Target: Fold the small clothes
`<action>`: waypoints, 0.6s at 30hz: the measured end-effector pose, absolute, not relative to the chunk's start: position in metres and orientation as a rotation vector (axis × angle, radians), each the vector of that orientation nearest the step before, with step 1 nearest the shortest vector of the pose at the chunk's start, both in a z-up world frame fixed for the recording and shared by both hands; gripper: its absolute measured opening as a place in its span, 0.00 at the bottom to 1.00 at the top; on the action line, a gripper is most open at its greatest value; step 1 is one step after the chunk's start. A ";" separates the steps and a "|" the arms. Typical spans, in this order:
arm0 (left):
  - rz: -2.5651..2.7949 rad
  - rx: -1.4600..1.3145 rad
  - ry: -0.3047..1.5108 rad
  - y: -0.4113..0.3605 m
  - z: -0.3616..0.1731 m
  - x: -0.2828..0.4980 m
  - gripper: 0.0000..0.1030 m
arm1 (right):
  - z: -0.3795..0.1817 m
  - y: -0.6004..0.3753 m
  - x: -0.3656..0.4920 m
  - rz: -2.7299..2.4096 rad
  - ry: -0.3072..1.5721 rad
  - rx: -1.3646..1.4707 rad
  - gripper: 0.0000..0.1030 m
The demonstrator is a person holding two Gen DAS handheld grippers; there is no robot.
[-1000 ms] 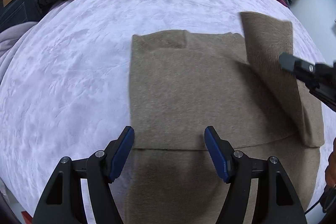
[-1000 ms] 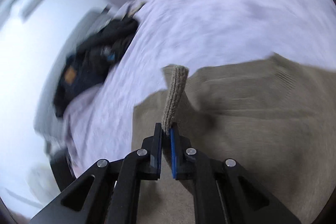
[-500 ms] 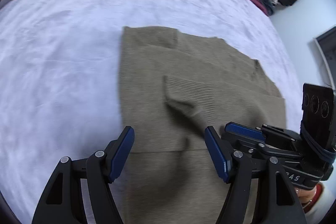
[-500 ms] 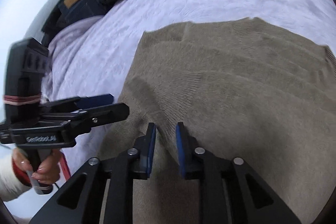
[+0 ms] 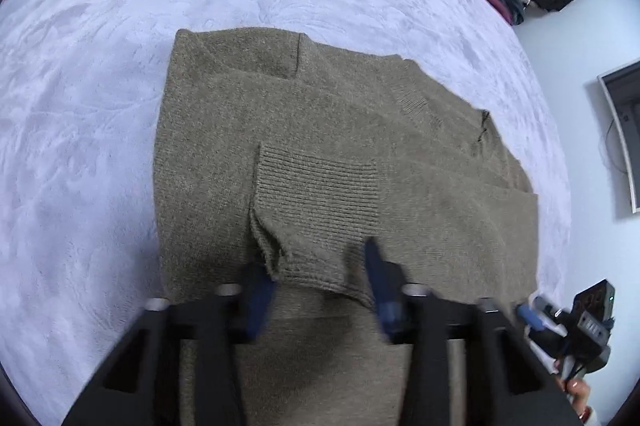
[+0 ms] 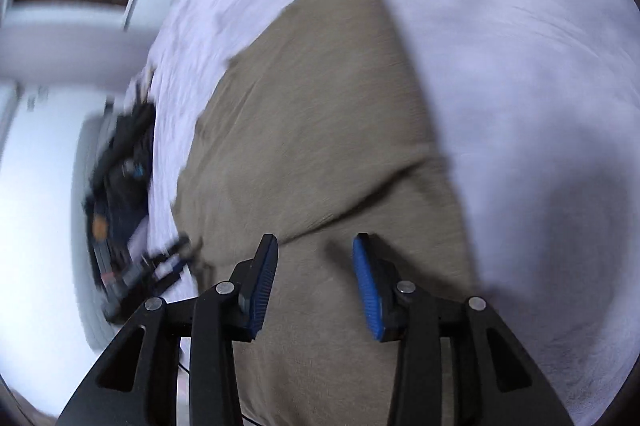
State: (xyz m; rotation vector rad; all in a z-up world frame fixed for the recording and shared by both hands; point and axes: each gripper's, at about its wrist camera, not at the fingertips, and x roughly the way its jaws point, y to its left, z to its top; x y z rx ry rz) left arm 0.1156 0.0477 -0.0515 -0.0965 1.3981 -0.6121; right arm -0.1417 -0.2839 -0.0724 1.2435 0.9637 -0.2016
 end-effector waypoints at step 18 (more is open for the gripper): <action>-0.504 0.098 1.314 0.067 -0.047 0.097 0.52 | -0.093 -0.327 -0.152 -0.271 0.897 1.208 0.08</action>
